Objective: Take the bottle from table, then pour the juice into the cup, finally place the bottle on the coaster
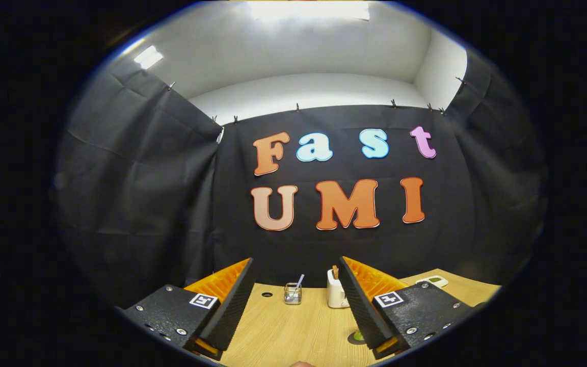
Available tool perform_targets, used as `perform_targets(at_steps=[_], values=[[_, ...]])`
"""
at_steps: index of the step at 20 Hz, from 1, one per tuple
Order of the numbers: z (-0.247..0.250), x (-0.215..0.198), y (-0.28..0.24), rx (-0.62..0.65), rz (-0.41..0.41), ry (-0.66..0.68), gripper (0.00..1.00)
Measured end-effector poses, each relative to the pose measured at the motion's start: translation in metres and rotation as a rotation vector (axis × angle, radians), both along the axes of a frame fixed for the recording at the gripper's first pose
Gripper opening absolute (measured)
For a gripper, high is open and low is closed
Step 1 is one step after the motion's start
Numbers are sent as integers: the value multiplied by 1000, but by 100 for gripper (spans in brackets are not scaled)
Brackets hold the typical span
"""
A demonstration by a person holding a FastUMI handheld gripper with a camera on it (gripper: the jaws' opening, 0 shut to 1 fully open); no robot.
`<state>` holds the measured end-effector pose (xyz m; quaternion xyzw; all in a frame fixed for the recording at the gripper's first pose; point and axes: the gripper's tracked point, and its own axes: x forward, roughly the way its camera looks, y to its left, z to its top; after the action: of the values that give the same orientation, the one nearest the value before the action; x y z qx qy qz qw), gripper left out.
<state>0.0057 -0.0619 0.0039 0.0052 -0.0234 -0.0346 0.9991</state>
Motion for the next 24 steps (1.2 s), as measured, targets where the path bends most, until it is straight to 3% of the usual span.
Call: perform_targets(at_steps=[13, 18, 24], values=[[23, -8, 6, 32, 74, -46, 96], [15, -11, -10, -35, 45, -40, 96], [22, -16, 6, 6, 100, -60, 96]])
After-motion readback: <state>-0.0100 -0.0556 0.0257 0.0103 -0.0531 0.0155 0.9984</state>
